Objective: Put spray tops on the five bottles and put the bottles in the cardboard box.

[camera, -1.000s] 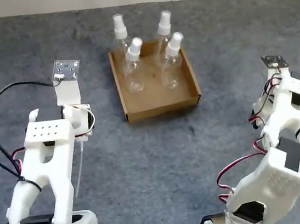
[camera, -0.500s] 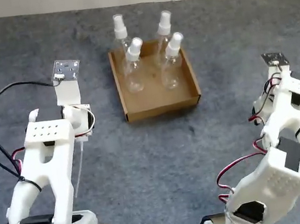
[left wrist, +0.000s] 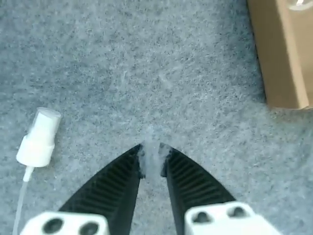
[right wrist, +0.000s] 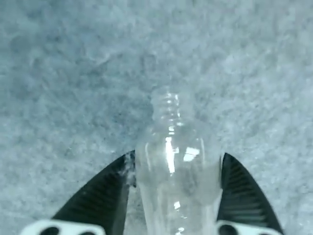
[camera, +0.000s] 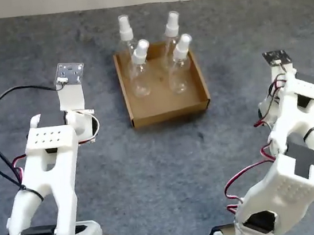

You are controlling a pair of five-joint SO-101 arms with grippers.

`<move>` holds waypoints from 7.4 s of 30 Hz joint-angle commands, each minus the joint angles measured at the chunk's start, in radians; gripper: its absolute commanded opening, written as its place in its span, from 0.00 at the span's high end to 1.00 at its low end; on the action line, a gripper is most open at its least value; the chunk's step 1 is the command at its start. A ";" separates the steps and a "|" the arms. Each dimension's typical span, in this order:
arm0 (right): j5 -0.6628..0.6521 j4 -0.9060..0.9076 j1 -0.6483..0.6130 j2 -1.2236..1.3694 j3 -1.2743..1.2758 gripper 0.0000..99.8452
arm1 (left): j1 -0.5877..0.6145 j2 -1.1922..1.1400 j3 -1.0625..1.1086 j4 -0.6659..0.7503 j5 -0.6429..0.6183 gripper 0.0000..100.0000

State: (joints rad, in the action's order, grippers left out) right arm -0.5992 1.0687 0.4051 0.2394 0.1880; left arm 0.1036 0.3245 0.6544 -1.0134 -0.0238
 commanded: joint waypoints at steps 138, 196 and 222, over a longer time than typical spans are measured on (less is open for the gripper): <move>0.157 0.153 -0.509 -0.868 0.266 1.00 | -0.053 0.182 -0.220 -0.057 0.060 1.00; 0.331 -0.410 -1.248 -1.144 0.851 1.00 | -0.176 0.935 0.266 0.089 -0.439 1.00; 0.493 -0.799 -1.193 -1.176 1.026 1.00 | -0.122 0.937 0.320 0.095 -0.316 1.00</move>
State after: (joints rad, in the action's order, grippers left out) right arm -0.1204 0.2969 -0.8424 -0.9344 1.2206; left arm -0.0775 1.2528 0.9981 -0.9229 -0.4043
